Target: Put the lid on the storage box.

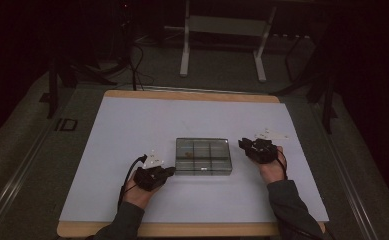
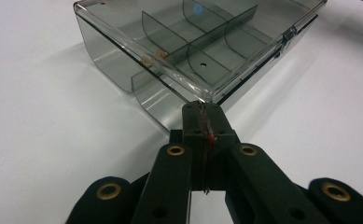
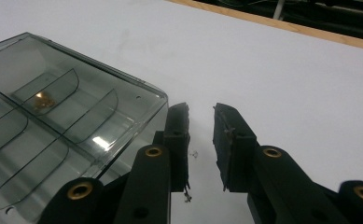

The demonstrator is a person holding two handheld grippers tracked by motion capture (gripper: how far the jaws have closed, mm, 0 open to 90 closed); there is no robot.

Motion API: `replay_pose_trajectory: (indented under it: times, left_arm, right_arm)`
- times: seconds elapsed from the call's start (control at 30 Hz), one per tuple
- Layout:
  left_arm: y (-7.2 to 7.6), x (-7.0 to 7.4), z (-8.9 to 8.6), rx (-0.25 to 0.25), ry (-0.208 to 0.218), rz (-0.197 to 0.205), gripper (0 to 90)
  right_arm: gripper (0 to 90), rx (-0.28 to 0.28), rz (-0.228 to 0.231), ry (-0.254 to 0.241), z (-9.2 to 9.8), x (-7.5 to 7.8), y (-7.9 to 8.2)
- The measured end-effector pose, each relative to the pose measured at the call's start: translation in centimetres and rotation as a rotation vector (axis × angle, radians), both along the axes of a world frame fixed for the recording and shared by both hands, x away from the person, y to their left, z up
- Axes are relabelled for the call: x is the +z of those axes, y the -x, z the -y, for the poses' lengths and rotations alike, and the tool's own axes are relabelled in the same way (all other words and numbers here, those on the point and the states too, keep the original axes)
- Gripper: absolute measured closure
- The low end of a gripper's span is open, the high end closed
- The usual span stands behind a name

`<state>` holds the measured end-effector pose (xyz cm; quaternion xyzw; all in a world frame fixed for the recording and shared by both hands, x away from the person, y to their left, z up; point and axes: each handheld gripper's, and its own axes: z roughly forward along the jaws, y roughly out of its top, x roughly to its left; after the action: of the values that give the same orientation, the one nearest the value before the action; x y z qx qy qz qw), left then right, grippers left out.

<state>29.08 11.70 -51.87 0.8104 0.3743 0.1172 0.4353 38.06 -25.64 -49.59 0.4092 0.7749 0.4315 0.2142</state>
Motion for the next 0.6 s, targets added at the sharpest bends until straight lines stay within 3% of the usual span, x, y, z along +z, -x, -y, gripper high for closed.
replay_pose_trajectory:
  times: [0.6]
  left_arm:
    - [-0.38, 0.23, -0.98, 0.046, 0.020, 0.014, 88.3]
  right_arm:
    - [75.2, 0.001, -0.001, -0.001, -0.02, -0.03, 0.05]
